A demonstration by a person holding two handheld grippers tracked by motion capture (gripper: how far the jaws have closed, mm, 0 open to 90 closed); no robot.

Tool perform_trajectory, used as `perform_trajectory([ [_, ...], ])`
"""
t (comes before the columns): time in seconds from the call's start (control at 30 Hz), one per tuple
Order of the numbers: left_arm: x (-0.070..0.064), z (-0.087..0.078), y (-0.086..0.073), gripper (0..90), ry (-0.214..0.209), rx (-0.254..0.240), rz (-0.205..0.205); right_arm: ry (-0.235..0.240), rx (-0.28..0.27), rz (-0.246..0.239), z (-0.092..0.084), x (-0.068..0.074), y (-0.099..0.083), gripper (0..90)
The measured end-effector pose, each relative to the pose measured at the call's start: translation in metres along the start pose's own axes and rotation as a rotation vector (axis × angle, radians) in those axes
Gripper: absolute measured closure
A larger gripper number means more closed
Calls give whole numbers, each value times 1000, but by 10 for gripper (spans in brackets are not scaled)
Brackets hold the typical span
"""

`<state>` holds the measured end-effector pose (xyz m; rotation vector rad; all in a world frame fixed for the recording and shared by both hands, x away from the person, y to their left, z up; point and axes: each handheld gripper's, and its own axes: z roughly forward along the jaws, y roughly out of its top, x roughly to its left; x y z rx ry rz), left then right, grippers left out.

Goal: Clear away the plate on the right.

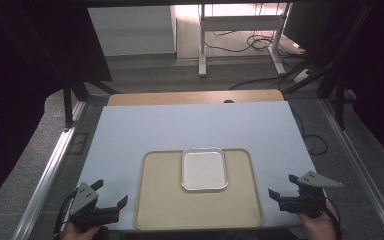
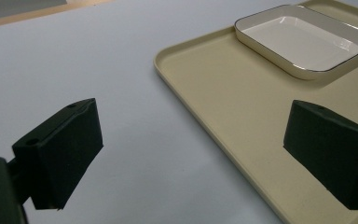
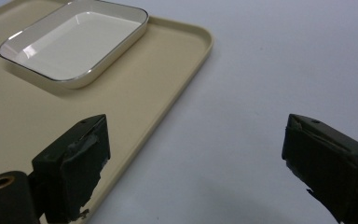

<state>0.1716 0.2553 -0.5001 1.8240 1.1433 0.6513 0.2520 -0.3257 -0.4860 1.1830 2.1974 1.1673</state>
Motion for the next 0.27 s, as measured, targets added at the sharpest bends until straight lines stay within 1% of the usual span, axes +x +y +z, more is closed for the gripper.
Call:
perform_trajectory([
  [0.17, 0, 0, 0, 42, 0, 0, 0, -3, 14, 8, 0, -4, -5, 79],
  [0.27, 0, 0, 0, 42, 0, 3, 1, 3, 22, 14, 0, -4, -5, 82],
])
